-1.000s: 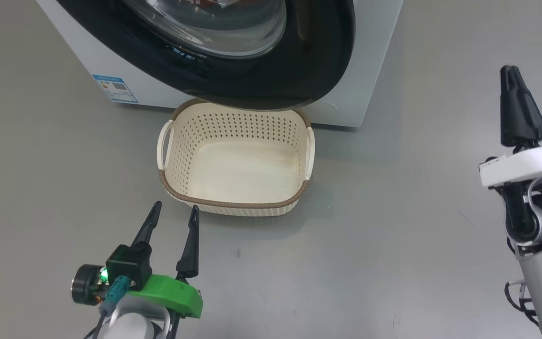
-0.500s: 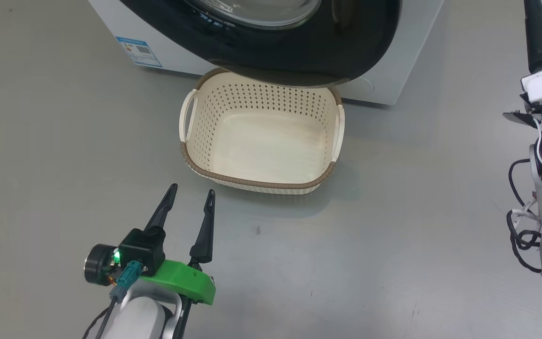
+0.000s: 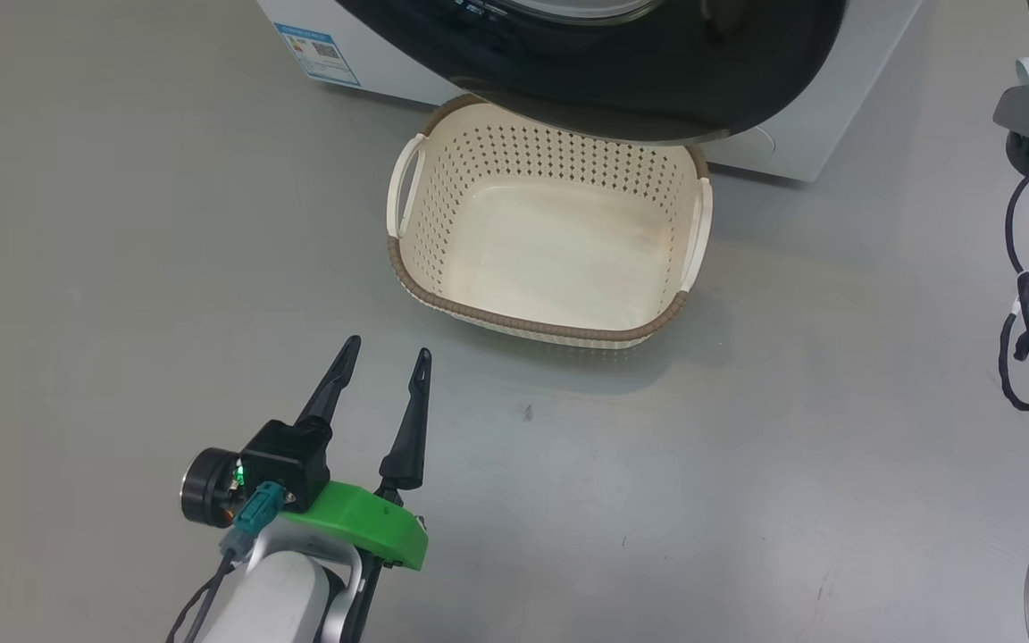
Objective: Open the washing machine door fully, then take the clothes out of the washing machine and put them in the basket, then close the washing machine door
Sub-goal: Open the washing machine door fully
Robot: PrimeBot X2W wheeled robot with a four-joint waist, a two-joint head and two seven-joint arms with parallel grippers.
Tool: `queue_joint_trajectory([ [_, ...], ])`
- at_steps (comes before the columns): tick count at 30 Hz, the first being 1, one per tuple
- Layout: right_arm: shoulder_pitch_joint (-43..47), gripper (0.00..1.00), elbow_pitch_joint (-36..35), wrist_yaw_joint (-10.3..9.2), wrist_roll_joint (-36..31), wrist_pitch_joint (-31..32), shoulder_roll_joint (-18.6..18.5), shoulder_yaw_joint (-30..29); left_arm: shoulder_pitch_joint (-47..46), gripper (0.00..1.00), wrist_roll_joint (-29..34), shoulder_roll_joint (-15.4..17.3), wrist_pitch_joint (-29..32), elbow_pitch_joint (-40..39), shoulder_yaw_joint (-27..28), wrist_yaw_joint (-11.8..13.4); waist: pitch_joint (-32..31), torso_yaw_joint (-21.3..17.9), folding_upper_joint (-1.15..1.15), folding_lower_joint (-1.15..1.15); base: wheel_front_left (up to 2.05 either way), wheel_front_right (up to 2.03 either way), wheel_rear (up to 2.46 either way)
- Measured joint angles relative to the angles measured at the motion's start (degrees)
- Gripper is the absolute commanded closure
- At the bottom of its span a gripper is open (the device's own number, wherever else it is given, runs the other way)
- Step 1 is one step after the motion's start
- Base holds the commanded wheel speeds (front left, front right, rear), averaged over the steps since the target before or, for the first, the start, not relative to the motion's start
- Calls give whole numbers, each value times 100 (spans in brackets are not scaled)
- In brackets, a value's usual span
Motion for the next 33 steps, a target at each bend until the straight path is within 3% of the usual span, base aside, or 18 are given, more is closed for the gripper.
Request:
queue_joint_trajectory([
  [6,-339,100,250,-350,375,452,57,-67,-15,0,-51,-1,0,-9,-45,18,102,127,0,0,0,0,0],
  [33,-869,100,1415,-508,956,1812,-2,116,-92,0,-67,-3,0,9,-172,121,130,341,0,0,0,0,0],
])
